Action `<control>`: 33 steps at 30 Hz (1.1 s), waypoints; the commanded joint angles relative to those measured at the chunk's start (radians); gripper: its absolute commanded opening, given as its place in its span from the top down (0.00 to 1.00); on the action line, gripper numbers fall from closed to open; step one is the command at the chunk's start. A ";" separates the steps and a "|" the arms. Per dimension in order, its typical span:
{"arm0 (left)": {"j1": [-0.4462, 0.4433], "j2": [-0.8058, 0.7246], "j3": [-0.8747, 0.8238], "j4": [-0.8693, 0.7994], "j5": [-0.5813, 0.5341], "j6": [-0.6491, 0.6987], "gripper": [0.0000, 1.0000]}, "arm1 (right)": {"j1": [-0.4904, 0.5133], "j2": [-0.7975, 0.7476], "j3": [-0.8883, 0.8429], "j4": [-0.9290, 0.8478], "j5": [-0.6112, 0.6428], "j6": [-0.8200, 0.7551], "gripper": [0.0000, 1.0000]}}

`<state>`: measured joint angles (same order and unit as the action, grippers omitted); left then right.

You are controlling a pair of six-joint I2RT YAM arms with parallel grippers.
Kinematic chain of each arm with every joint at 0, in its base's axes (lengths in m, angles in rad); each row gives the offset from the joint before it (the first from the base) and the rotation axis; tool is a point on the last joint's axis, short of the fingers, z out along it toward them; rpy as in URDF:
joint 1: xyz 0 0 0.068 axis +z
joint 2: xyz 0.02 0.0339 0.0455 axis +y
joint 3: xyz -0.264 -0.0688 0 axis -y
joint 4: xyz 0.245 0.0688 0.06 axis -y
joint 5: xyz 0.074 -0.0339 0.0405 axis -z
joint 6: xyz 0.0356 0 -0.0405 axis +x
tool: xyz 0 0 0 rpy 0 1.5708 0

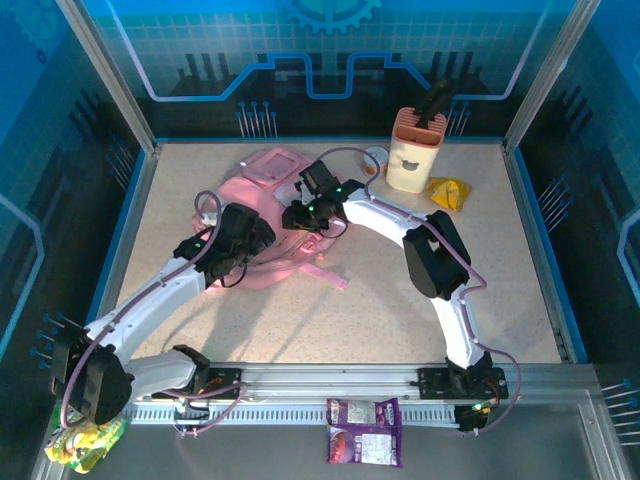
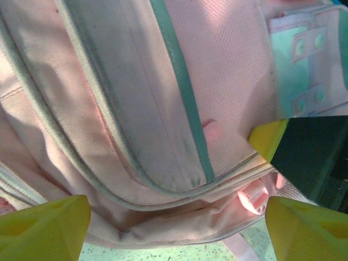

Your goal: Pack the student bag

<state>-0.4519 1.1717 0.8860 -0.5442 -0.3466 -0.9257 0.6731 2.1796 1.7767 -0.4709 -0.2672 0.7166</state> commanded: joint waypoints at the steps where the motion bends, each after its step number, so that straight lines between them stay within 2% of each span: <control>1: -0.009 0.001 0.028 -0.071 -0.055 -0.031 0.13 | 0.006 0.019 0.028 0.052 -0.018 0.001 0.67; 4: -0.011 0.001 0.028 -0.083 -0.054 -0.025 0.11 | 0.007 0.017 0.020 0.072 -0.010 0.002 0.74; 8: -0.025 -0.010 0.016 -0.071 -0.040 -0.033 0.11 | 0.005 -0.021 -0.011 0.122 -0.036 0.023 0.89; 11: -0.068 0.002 0.020 -0.087 -0.074 -0.059 0.09 | 0.012 -0.069 -0.047 0.169 -0.040 0.056 0.95; 14: -0.118 0.000 -0.012 -0.074 -0.121 -0.140 0.04 | 0.018 -0.093 -0.081 0.226 -0.090 0.119 1.00; 16: -0.146 -0.009 -0.028 -0.061 -0.149 -0.175 0.01 | 0.023 -0.115 -0.105 0.257 -0.092 0.147 1.00; 26: -0.207 -0.018 -0.043 -0.038 -0.214 -0.228 0.01 | 0.050 -0.243 -0.167 0.316 -0.061 0.206 1.00; 33: -0.218 0.018 -0.022 0.027 -0.220 -0.205 0.01 | 0.057 -0.243 -0.170 0.350 -0.091 0.244 1.00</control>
<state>-0.6617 1.1725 0.8585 -0.5552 -0.5278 -1.1275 0.7094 2.0029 1.6001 -0.2382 -0.2981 0.9329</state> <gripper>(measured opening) 0.993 0.063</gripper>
